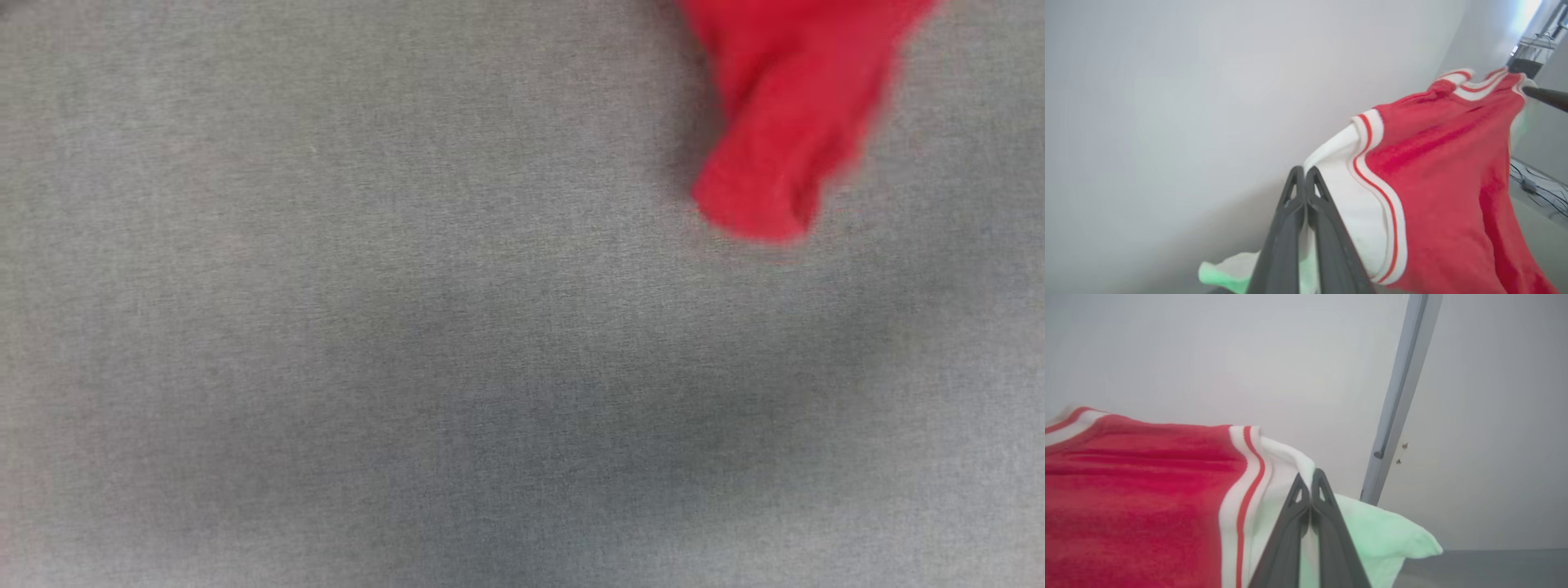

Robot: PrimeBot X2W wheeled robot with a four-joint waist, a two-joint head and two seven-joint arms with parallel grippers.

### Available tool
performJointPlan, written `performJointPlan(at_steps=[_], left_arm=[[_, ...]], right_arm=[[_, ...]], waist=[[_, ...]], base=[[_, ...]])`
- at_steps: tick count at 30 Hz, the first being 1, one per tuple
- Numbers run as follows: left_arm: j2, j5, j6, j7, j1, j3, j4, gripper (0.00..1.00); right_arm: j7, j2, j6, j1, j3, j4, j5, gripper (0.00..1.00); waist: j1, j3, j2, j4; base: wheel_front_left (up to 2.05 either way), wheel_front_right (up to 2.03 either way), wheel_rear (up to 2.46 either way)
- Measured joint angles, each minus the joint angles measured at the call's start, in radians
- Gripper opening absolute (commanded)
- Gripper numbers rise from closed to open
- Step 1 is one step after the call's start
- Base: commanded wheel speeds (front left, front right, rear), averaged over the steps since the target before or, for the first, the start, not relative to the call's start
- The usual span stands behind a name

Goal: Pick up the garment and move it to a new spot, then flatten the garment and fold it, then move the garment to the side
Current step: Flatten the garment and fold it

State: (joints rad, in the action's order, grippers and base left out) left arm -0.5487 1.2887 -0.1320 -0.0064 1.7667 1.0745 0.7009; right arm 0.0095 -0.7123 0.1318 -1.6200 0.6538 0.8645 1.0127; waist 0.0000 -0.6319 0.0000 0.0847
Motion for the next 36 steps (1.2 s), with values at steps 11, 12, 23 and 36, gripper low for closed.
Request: performJointPlan(at_steps=[11, 12, 23, 36], left_arm=[[0.093, 0.02, 0.0, -0.214, 0.25, -0.144, 0.309, 0.0], [0.091, 0.018, 0.0, -0.21, 0.24, -0.135, 0.304, 0.0], [-0.099, 0.191, 0.0, -0.185, -0.278, -0.041, -0.104, 0.0], [-0.316, 0.261, 0.0, -0.252, -0.948, 0.026, -0.575, 0.0]], right_arm=[[-0.221, 0.23, 0.002, -0.375, -0.076, 0.365, -0.189, 0.0], [-0.218, 0.24, 0.001, -0.368, -0.064, 0.373, -0.202, 0.0], [-0.13, 0.159, 0.001, 0.032, 0.043, 0.186, -0.111, 0.0], [-0.005, -0.09, 0.001, 0.772, 0.055, -0.284, 0.18, 0.0]], waist=[[0.0, 0.027, 0.0, -0.031], [0.0, 0.034, 0.0, -0.035], [0.0, 0.109, 0.0, -0.074], [0.0, 0.211, 0.0, -0.084]], base=[[0.0, 0.0, 0.0], [0.0, 0.0, 0.0], [0.0, 0.0, 0.0], [0.0, 0.0, 0.0]])
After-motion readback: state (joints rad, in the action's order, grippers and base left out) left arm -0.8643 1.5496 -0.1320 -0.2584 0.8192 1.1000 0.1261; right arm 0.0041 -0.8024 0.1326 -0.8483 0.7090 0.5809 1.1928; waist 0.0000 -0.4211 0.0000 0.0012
